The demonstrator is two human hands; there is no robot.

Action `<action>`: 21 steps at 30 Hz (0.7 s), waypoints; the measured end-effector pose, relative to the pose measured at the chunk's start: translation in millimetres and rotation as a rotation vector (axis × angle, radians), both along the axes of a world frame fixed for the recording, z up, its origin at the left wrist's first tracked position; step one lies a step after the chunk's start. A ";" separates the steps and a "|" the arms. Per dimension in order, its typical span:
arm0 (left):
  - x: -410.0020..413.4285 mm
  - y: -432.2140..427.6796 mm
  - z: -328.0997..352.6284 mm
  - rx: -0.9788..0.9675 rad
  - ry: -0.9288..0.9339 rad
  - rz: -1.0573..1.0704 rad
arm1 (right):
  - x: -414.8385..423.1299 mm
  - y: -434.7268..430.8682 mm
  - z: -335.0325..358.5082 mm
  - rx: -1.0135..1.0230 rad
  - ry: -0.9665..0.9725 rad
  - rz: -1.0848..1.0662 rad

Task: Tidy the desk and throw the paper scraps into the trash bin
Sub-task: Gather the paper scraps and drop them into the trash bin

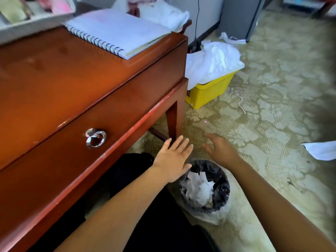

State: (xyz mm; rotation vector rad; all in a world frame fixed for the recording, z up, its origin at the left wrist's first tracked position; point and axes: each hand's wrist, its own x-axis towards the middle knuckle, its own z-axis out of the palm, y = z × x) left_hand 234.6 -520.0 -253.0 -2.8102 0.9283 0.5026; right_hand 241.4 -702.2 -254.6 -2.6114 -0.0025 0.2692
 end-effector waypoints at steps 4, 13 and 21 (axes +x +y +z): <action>-17.3 32.5 64.5 -0.005 -0.194 0.024 | 2.0 26.7 65.4 0.036 -0.212 0.092; -76.3 112.4 191.1 -0.059 -0.478 0.163 | -11.9 122.4 181.9 0.013 -0.609 0.350; -142.6 225.7 243.0 -0.001 -0.545 0.460 | -25.9 256.5 231.2 -0.028 -0.658 0.645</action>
